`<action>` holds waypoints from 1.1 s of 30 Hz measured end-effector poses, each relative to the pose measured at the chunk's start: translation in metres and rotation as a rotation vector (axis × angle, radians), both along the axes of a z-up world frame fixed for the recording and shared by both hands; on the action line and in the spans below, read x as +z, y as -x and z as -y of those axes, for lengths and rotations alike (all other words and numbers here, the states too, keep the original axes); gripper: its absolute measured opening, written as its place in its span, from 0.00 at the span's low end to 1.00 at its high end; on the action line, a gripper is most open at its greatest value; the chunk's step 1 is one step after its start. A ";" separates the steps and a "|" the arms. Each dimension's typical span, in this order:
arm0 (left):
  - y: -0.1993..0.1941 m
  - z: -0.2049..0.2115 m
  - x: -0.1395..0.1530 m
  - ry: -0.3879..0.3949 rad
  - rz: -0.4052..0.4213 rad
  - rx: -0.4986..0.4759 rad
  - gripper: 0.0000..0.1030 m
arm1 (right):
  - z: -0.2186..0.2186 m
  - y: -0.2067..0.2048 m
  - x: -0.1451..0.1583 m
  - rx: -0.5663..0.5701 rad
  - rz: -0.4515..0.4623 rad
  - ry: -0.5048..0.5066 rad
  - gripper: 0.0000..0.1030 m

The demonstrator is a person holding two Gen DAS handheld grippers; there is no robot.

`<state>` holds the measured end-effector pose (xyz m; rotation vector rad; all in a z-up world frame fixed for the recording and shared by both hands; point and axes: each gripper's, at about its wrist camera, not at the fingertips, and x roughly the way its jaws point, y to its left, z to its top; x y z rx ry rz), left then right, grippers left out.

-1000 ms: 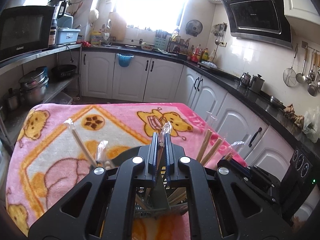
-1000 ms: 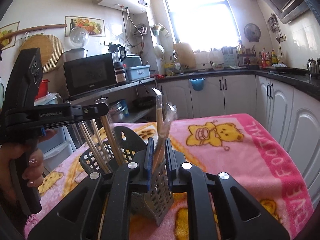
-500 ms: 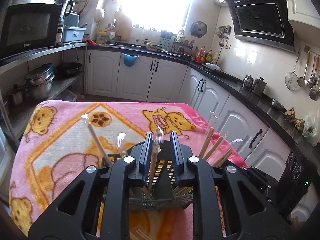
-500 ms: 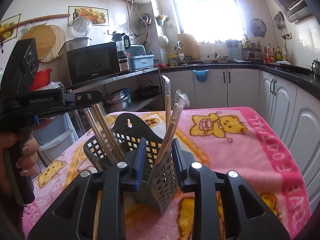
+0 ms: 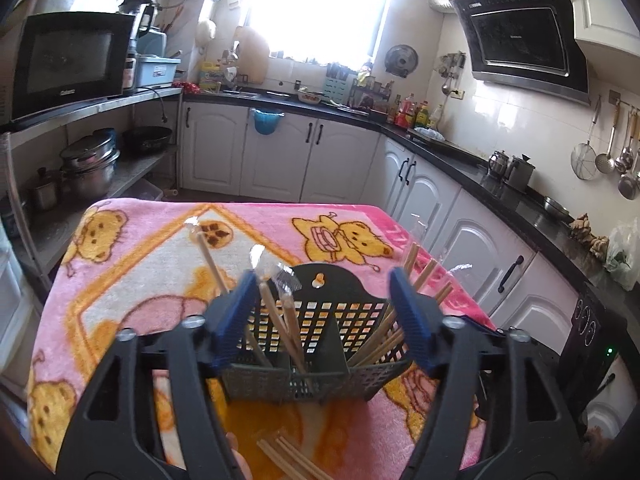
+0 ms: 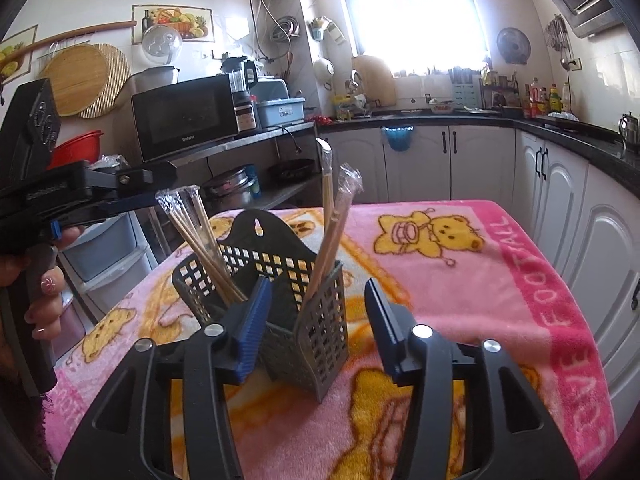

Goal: Organize utensils
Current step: 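Move the open left gripper down to the loose chopstick pile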

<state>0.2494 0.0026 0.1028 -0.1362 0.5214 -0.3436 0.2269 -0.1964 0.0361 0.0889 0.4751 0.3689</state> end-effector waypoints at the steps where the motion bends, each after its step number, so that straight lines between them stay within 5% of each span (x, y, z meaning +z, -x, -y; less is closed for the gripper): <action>1: 0.004 0.000 -0.002 0.006 -0.005 -0.005 0.68 | 0.000 0.001 0.000 -0.001 -0.006 0.000 0.47; 7: 0.027 -0.002 -0.002 0.009 0.010 -0.001 0.90 | 0.002 0.011 -0.001 -0.005 -0.025 0.007 0.53; 19: 0.062 -0.028 -0.010 0.060 0.000 0.047 0.90 | 0.008 0.036 -0.004 -0.007 -0.070 0.024 0.61; 33: 0.073 -0.039 -0.055 0.060 -0.103 0.102 0.90 | 0.011 0.064 -0.016 -0.005 -0.131 0.032 0.65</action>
